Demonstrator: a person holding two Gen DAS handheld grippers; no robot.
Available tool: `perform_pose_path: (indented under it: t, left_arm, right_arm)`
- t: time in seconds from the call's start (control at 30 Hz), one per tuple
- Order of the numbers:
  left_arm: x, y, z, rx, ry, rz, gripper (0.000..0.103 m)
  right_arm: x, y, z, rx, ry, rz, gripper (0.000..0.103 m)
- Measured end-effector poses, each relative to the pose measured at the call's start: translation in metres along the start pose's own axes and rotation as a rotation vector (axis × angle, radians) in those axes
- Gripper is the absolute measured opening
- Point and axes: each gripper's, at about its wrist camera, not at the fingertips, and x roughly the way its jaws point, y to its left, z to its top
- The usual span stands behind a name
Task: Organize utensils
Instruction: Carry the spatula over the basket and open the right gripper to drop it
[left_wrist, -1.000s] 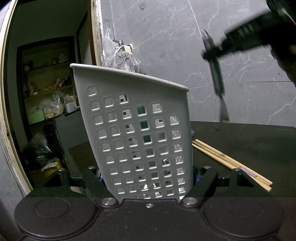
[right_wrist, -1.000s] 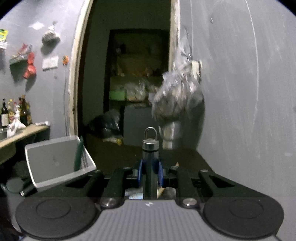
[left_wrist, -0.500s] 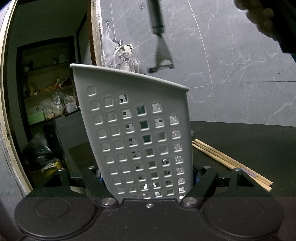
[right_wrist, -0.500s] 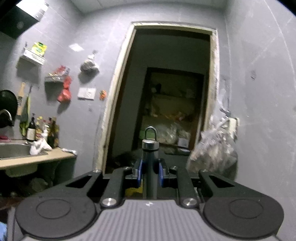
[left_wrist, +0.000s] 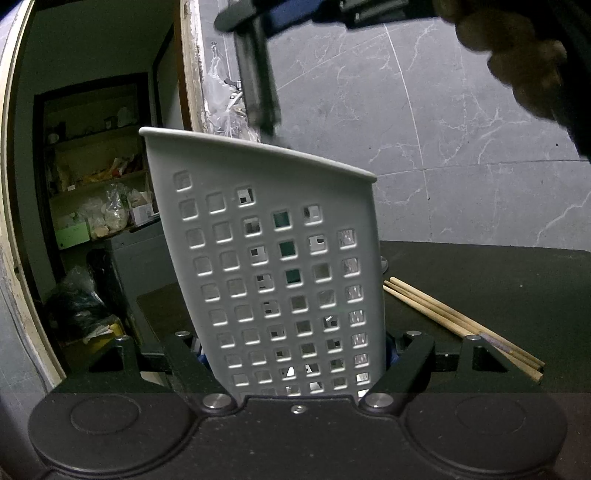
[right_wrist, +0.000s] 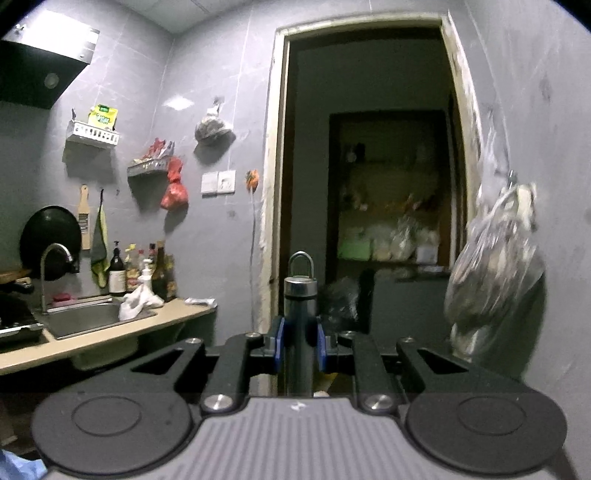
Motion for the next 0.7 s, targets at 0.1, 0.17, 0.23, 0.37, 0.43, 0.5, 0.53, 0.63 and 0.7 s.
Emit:
perform_pose_path:
  t: [0.1, 0.17, 0.23, 0.37, 0.43, 0.5, 0.53, 0.63, 0.7]
  left_arm:
    - [0.0, 0.0, 0.0, 0.001, 0.0, 0.0, 0.079]
    - [0.0, 0.0, 0.0, 0.003, 0.0, 0.001, 0.079]
    - [-0.001, 0.0, -0.001, 0.005, -0.001, 0.0, 0.079]
    - [0.0, -0.001, -0.001, 0.005, 0.0, 0.001, 0.079]
    - [-0.001, -0.001, -0.001, 0.005, 0.0, 0.001, 0.079]
    - [-0.001, -0.001, -0.001, 0.005, 0.0, 0.001, 0.079]
    - [-0.001, -0.001, -0.001, 0.006, 0.0, 0.001, 0.079]
    - [-0.001, 0.0, -0.001, 0.004, 0.0, 0.0, 0.079]
    - [-0.001, 0.0, -0.001, 0.005, 0.0, 0.0, 0.079]
  right_arm:
    - [0.006, -0.003, -0.009, 0.02, 0.038, 0.013, 0.02]
    - [0.01, -0.004, -0.016, 0.035, 0.062, 0.02, 0.02]
    - [0.013, -0.006, -0.023, 0.052, 0.084, 0.029, 0.02]
    - [0.018, -0.008, -0.032, 0.066, 0.113, 0.039, 0.02]
    - [0.02, -0.009, -0.037, 0.073, 0.129, 0.045, 0.02]
    - [0.022, -0.009, -0.041, 0.077, 0.146, 0.05, 0.02]
    - [0.023, -0.008, -0.043, 0.079, 0.154, 0.052, 0.02]
    - [0.027, -0.009, -0.05, 0.086, 0.18, 0.057, 0.02]
    - [0.029, -0.01, -0.054, 0.093, 0.197, 0.061, 0.02]
